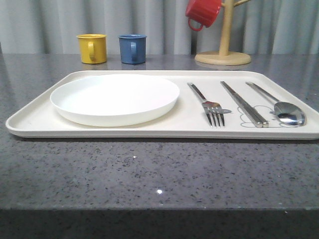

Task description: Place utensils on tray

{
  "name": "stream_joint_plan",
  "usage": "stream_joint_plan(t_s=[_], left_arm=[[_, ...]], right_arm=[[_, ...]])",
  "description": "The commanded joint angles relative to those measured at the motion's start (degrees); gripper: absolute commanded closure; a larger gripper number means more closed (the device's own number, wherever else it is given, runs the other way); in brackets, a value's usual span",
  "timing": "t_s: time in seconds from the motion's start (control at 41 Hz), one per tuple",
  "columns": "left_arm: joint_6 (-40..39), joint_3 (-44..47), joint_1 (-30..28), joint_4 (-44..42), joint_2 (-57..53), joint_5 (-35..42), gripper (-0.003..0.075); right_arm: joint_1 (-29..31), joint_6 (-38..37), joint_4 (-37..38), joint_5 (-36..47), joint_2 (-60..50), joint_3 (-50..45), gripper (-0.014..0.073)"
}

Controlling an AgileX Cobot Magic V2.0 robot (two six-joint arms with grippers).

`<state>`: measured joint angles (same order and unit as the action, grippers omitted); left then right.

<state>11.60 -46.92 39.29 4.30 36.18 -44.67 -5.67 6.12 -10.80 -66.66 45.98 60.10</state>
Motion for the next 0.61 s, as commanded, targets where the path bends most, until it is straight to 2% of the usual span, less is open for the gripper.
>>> stream_joint_plan(t_s=[0.0, 0.195, 0.317, 0.585], left_arm=[[-0.52, -1.39, -0.06, 0.40, -0.04, 4.25, 0.0352], [-0.52, -1.39, -0.06, 0.40, -0.04, 4.25, 0.0352], [-0.52, -1.39, -0.06, 0.40, -0.04, 4.25, 0.0352], [-0.52, -1.39, -0.06, 0.40, -0.04, 4.25, 0.0352]], right_arm=[[0.23, 0.43, -0.83, 4.59, -7.30, -3.10, 0.0305], [0.23, 0.43, -0.87, 4.91, -19.17, -9.81, 0.0305], [0.28, 0.43, -0.15, 2.31, -24.64, -12.67, 0.0305], [0.28, -1.52, 0.03, 1.05, -29.04, -15.46, 0.0305]])
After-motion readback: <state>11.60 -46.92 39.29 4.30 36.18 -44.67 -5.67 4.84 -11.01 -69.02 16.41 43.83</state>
